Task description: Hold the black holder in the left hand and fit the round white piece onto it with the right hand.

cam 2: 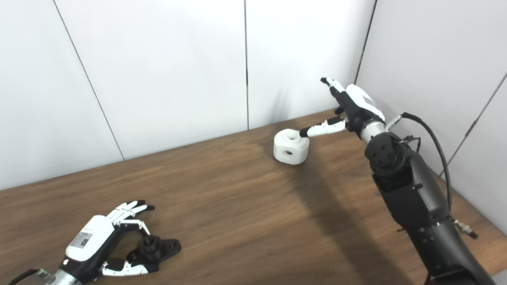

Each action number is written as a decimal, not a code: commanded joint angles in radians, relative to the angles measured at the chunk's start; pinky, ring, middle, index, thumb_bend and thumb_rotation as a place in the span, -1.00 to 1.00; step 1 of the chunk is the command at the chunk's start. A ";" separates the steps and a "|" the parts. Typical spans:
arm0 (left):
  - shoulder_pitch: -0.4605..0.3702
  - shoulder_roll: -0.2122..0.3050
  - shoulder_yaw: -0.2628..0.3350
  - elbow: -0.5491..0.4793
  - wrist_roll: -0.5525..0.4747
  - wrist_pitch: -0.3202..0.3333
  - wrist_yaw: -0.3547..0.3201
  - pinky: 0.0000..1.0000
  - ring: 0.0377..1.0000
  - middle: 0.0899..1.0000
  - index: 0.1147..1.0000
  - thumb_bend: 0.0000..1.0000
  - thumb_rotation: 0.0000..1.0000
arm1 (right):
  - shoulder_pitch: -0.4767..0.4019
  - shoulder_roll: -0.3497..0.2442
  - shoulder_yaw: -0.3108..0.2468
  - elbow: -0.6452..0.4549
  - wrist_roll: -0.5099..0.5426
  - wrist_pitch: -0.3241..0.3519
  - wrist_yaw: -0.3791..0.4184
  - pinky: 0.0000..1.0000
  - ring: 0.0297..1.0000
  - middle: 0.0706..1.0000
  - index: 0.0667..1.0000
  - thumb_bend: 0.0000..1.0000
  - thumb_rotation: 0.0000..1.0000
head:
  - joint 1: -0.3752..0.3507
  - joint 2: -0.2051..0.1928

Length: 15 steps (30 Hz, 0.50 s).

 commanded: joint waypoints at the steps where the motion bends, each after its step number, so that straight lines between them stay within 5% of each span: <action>1: 0.101 0.043 -0.056 0.099 0.089 0.021 -0.087 0.85 0.85 0.72 -0.17 0.05 -0.88 | -0.040 -0.041 -0.004 0.003 0.006 0.005 0.022 0.45 0.94 1.00 0.96 1.00 -0.20 | -0.001 0.000; 4: 0.102 0.044 -0.052 0.093 0.085 0.021 -0.086 0.85 0.82 0.69 -0.17 0.05 -0.88 | -0.053 -0.034 0.001 0.037 0.015 0.006 0.058 0.63 1.00 1.00 0.94 1.00 -0.13 | 0.010 0.006; 15: 0.109 0.042 -0.042 0.064 0.082 0.030 -0.096 0.82 0.80 0.65 -0.17 0.05 -0.88 | -0.077 -0.023 0.067 0.148 0.036 -0.001 0.064 0.64 1.00 1.00 0.95 1.00 -0.12 | 0.016 0.009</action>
